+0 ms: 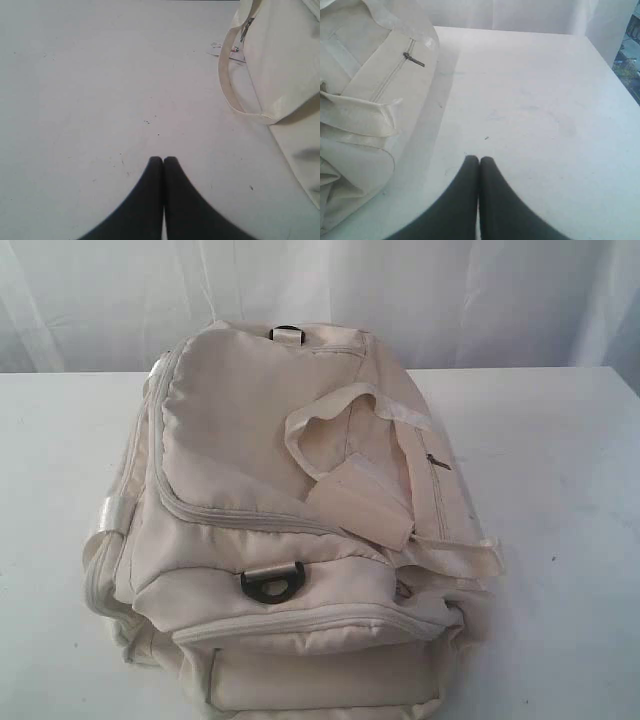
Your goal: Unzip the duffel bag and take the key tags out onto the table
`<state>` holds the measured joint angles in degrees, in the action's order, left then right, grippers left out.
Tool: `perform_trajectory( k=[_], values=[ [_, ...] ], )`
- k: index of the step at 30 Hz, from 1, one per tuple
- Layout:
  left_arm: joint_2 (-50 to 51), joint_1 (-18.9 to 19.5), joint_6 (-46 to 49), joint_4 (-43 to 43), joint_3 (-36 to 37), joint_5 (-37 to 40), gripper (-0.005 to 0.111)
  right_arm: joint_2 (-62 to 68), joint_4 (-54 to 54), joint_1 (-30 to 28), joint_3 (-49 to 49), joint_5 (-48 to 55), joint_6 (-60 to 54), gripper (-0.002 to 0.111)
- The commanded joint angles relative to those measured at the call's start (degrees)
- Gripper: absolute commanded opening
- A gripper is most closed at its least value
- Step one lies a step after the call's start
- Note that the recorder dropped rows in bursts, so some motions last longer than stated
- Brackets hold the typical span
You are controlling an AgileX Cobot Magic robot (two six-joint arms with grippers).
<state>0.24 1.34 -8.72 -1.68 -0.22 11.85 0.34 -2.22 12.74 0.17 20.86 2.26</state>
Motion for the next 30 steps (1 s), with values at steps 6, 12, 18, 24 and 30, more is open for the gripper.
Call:
perform_trajectory(
  k=[6, 12, 18, 24, 30],
  values=[
    [-0.2, 0.1, 0.1, -0.1, 0.2, -0.2, 0.000, -0.3, -0.1, 0.3, -0.2, -1.0, 0.1, 0.000],
    [-0.2, 0.1, 0.1, -0.1, 0.2, -0.2, 0.000, -0.3, -0.2, 0.3, -0.2, -1.0, 0.1, 0.000],
    [-0.2, 0.1, 0.1, -0.1, 0.2, -1.2, 0.000, -0.3, -0.2, 0.3, -0.2, -1.0, 0.1, 0.000],
    [-0.2, 0.1, 0.1, -0.1, 0.2, -13.5, 0.000, -0.3, -0.2, 0.3, -0.2, -1.6, 0.1, 0.000],
    [-0.2, 0.1, 0.1, -0.1, 0.2, -35.3, 0.000, -0.3, -0.2, 0.3, -0.2, -1.6, 0.1, 0.000]
  ],
)
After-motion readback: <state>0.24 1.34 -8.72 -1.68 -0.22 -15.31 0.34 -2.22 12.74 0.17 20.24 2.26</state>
